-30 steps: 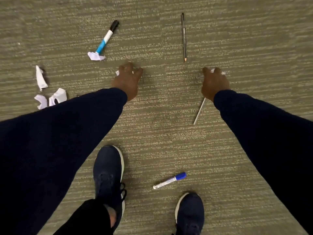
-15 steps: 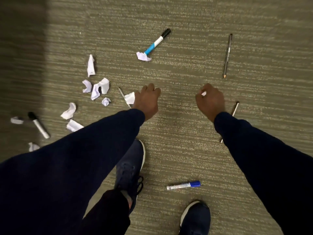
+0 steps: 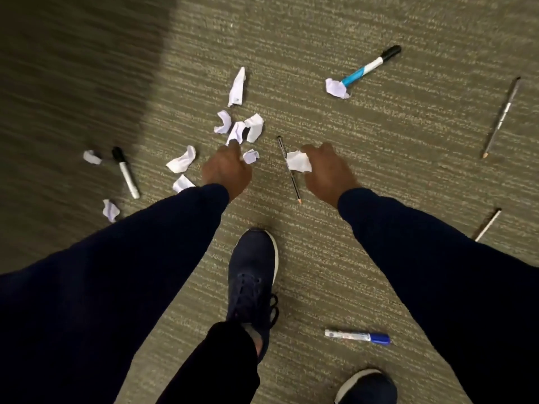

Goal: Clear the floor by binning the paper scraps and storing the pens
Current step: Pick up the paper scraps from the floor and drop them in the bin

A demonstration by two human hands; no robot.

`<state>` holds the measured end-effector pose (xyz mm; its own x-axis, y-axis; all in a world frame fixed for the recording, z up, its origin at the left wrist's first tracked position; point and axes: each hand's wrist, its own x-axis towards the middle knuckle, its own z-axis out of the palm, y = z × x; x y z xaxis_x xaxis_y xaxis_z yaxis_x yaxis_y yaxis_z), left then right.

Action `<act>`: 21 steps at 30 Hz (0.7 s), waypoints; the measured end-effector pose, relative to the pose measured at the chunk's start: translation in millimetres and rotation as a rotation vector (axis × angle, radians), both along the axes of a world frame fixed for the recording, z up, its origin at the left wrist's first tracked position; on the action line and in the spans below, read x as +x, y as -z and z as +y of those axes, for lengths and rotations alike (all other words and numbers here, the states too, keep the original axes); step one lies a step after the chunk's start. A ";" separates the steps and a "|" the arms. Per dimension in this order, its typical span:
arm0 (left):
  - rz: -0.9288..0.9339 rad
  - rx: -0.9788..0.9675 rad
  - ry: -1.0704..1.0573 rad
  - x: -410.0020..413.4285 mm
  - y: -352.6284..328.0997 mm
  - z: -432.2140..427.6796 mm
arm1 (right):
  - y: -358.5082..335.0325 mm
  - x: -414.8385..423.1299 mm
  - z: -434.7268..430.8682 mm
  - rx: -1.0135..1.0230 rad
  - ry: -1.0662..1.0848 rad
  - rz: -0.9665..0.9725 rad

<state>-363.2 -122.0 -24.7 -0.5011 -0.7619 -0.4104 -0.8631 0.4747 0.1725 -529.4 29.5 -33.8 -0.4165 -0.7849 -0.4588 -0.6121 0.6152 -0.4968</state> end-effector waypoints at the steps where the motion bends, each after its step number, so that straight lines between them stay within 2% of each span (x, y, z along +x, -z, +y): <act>1: 0.014 0.000 0.035 -1.5 3.5 -8.3 | 5.8 0.8 -5.0 0.008 -0.048 0.033; 6: -0.082 0.133 0.289 -21.5 18.3 -43.6 | 22.0 -5.6 -17.5 0.008 -0.195 0.166; 10: -0.006 0.120 0.328 -30.0 26.4 -55.2 | 24.9 -20.7 -16.7 -0.049 -0.241 0.189; 14: 0.023 0.064 0.431 -28.3 30.5 -62.2 | 18.8 -39.7 -30.5 -0.063 -0.063 0.208; 16: 0.019 0.024 0.491 -27.2 34.7 -62.2 | 12.5 -54.1 -40.6 -0.143 0.027 0.236; 18: 0.040 0.001 0.508 -26.7 38.8 -61.5 | 6.0 -70.7 -52.4 -0.209 0.060 0.266; 21: 0.095 -0.001 0.490 -28.8 44.2 -61.1 | 3.5 -93.1 -69.7 -0.172 0.018 0.322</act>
